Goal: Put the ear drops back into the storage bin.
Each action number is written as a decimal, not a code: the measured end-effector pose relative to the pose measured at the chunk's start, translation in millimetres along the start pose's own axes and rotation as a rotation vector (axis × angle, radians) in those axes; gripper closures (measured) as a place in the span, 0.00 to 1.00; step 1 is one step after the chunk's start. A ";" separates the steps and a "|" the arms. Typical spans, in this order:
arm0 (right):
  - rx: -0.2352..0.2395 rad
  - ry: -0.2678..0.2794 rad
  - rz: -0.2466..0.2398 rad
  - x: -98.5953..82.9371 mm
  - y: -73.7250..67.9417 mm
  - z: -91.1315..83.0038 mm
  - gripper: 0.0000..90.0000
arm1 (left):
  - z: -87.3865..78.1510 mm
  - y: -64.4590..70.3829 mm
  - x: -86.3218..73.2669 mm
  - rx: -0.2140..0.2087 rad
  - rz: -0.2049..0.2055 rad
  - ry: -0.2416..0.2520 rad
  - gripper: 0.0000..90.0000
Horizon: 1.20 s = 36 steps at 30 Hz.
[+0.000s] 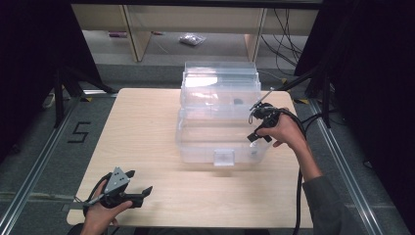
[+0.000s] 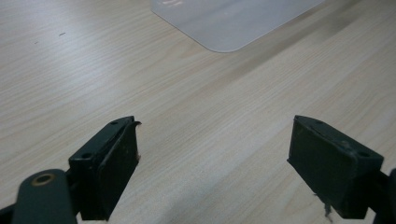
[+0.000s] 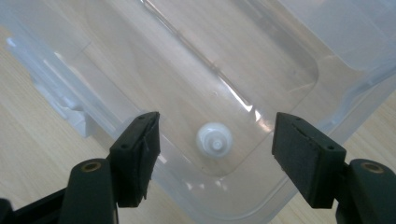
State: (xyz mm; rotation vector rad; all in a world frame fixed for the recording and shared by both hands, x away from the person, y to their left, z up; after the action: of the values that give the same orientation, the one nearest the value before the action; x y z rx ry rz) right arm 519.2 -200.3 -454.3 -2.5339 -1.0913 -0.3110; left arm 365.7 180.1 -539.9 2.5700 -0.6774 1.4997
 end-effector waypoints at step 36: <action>0.033 0.092 -0.027 -11.3 -27.3 -11.8 0.30 | 0.0 -0.4 -0.1 0.003 0.002 -0.002 0.17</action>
State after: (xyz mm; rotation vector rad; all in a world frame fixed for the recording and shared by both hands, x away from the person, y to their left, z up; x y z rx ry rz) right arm 490.8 -195.2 -440.8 -2.4518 -1.0879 -0.4098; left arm 365.8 180.5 -539.9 2.5735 -0.6790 1.5006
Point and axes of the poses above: each handheld gripper's, and its own axes: z roughly forward along the jaws, x roughly out of its top, y roughly to its right, the point moved 9 cm from there along z, roughly forward along the jaws, and after that the axes turned 15 degrees about x, right-handed, at the moved point
